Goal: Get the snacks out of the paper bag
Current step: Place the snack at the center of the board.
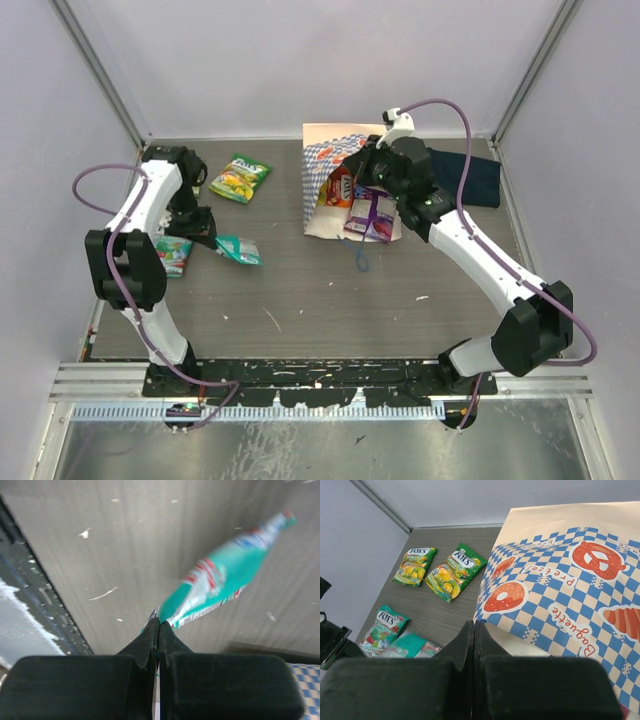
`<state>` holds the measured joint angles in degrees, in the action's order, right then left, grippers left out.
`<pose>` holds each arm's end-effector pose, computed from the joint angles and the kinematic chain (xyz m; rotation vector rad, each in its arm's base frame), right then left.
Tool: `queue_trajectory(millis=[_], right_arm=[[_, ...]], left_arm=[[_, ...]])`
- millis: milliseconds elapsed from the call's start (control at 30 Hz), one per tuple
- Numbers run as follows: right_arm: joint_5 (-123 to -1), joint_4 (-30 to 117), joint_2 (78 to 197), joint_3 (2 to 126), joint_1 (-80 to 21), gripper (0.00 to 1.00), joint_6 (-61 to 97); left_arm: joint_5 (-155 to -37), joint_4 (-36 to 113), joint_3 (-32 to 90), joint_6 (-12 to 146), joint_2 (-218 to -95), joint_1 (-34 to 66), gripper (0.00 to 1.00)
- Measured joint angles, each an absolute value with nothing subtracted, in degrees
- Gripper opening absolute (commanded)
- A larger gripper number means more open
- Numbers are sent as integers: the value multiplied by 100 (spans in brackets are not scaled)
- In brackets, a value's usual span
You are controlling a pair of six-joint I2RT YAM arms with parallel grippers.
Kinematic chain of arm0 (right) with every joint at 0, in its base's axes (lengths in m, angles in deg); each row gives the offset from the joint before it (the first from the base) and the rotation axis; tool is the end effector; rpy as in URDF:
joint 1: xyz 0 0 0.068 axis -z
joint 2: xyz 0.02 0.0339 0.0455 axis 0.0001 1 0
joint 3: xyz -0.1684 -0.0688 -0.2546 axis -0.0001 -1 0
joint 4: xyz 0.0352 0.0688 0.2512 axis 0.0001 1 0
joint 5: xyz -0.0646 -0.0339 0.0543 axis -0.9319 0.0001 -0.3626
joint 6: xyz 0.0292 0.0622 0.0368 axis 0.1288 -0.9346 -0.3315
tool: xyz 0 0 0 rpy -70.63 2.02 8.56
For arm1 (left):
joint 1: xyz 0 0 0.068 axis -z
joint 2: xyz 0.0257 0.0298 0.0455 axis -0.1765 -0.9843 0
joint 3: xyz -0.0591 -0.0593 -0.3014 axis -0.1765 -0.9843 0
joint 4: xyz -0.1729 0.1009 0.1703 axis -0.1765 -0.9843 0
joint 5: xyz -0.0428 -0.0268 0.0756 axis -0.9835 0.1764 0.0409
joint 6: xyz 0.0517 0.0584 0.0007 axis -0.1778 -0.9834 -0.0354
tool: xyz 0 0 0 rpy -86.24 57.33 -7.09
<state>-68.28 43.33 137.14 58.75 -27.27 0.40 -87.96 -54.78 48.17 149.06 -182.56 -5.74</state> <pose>0.3210 0.1665 0.4052 -0.0575 1.8007 0.6652 0.3053 -0.0237 0.2899 2.1152 -2.1302 -0.2291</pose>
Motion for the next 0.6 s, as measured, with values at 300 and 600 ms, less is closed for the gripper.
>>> queue_trajectory(millis=[300, 600], right_arm=[[-6942, 4593, 13712, 6116, -2940, 1, 171], [-7208, 4720, 13662, 6050, -3221, 1, 375]], left_arm=[[-8663, -5517, 5934, 14705, -18658, -878, 0], [-8785, -5482, 5405, 14742, -17172, -773, 0]])
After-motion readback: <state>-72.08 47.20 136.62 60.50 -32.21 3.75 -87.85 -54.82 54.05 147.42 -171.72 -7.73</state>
